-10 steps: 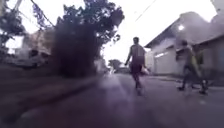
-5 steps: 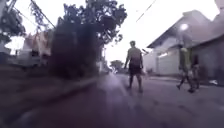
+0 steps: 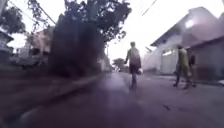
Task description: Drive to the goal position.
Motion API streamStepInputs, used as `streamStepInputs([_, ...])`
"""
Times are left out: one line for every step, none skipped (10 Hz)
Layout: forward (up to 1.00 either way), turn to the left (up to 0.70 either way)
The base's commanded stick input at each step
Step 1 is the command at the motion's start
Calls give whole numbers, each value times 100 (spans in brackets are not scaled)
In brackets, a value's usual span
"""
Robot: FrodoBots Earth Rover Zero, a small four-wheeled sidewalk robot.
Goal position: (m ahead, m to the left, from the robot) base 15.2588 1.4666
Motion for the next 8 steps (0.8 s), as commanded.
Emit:
streamStepInputs([70,0])
streamStepInputs([70,0])
streamStepInputs([70,0])
streamStepInputs([70,0])
streamStepInputs([70,0])
streamStepInputs([70,0])
streamStepInputs([70,0])
streamStepInputs([70,0])
